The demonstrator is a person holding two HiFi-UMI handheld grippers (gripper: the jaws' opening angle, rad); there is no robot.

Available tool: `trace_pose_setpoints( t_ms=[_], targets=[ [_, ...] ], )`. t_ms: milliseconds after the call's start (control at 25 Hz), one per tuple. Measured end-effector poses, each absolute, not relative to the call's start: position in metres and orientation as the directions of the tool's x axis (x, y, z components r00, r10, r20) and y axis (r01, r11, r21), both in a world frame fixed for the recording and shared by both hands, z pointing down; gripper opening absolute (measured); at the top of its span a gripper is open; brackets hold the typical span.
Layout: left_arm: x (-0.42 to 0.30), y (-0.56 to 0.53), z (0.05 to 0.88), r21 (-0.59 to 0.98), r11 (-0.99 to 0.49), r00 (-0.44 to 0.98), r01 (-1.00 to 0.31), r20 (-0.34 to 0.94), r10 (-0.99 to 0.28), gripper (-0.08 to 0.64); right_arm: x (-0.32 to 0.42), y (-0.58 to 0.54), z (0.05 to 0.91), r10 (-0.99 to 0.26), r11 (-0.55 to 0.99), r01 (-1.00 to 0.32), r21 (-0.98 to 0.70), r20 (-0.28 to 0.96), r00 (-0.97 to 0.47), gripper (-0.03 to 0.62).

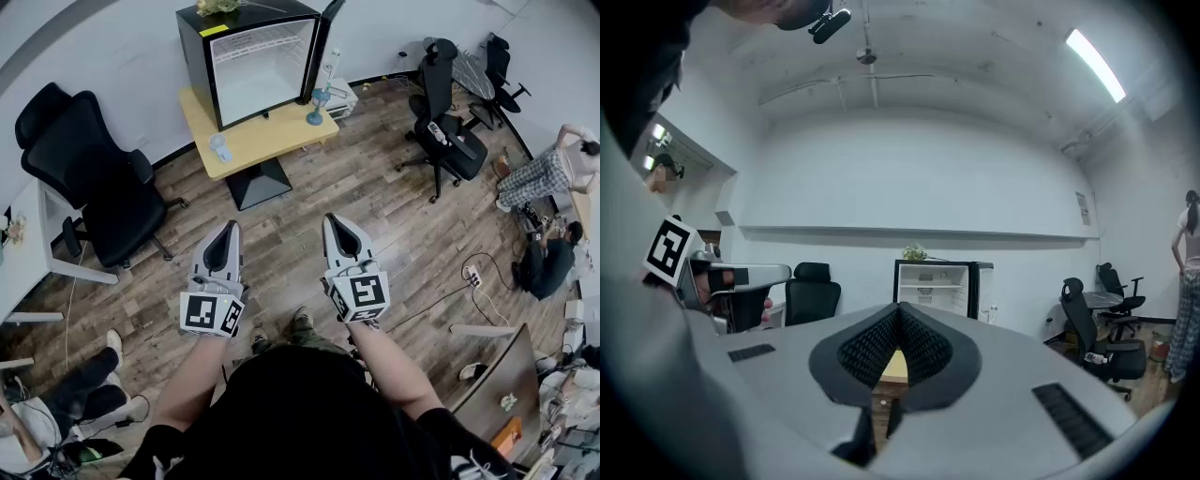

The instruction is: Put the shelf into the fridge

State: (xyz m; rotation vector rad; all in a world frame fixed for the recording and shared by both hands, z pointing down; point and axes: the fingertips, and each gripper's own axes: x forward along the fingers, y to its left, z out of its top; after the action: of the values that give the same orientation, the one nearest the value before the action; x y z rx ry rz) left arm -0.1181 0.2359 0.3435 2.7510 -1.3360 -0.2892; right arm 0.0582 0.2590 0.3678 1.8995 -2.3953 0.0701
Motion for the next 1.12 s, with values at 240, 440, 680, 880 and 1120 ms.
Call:
trace_pose_setpoints(
  t_ms=[240,440,680,880,1120],
  targets=[
    [-0.118,0.235,0.342,0.15,-0.62,0.604,-0.77,-0.141,-0.784,0.018,0.057,0.257,0.367,-0.968,0.232,-0.973,0.022,0.101,-0.228,0.014],
    [-0.12,0.236,0.343,0.158,-0.617,0.601,-0.771,-0.137,-0.787,0.018,0.054,0.257,0.369,-0.967,0.235,-0.972,-0.006,0.101,-0.235,0.012],
    [-0.126,0.24,0.342,0.16,-0.617,0.599,-0.771,-0.146,-0.787,0.018,0.053,0.26,0.373,-0.951,0.28,-0.954,-0.106,0.106,-0.291,0.015],
    [-0.137,0.24,0.342,0.173,-0.628,0.606,-0.759,-0.164,-0.778,0.018,0.024,0.251,0.376,-0.903,0.392,-0.894,-0.218,0.095,-0.42,0.592],
    [-0.153,0.242,0.335,0.172,-0.654,0.624,-0.736,-0.2,-0.755,0.018,0.011,0.259,0.358,-0.907,0.392,-0.864,-0.316,0.025,-0.421,0.589]
  ],
)
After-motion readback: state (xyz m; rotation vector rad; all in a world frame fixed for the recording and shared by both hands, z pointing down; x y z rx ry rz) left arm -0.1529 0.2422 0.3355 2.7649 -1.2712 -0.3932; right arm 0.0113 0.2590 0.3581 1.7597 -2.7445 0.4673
